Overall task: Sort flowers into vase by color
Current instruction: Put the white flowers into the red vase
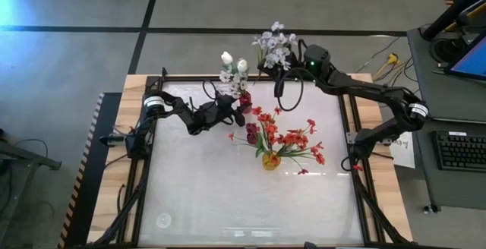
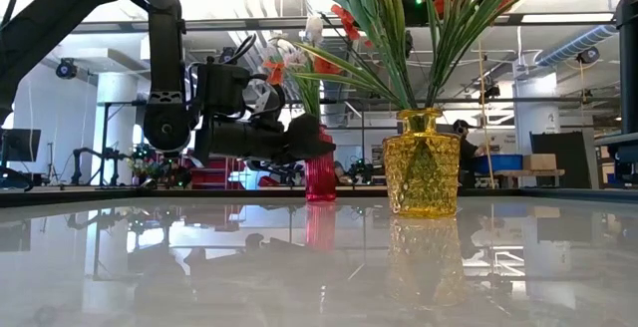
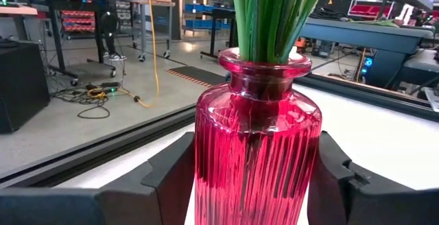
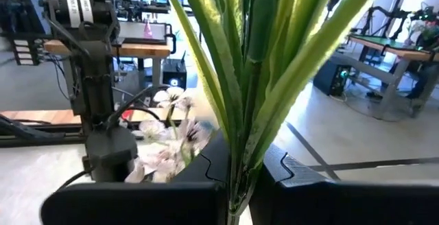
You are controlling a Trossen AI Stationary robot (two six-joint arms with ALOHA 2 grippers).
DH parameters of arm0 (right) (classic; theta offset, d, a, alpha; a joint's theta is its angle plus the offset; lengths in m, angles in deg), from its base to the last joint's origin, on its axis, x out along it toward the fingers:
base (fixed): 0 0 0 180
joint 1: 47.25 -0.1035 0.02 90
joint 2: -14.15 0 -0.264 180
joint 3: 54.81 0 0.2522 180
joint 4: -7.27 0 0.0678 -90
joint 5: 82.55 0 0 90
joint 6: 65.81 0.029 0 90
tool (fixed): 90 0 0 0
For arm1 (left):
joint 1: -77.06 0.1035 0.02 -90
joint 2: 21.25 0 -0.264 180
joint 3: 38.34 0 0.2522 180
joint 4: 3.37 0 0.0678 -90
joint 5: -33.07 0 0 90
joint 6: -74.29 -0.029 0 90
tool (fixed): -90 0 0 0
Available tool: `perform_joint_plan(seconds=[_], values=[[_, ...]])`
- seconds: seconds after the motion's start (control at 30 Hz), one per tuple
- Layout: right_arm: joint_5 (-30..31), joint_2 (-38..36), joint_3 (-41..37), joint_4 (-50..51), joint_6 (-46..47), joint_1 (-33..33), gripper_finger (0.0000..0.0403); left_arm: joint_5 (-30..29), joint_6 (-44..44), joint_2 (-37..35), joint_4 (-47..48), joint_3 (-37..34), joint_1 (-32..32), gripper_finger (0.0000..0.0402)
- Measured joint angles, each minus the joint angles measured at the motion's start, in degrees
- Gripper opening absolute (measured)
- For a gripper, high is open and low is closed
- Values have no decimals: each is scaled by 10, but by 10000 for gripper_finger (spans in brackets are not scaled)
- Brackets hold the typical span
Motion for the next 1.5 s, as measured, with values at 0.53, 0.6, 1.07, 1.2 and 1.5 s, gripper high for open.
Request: perform_joint_plan(seconds=[0.53,0.6,1.07,1.2,1.5], values=[[4,0,-109,-189,44,-19,18,0,0,0,4,0,0,200],[4,0,-111,-188,44,-24,18,0,0,0,4,0,0,200],[4,0,-112,-190,40,-32,18,0,-1,0,5,0,0,200],[4,0,-112,-190,40,-33,18,0,-1,0,5,0,0,200],[29,25,-110,-206,30,-44,18,0,-1,0,5,0,0,200]])
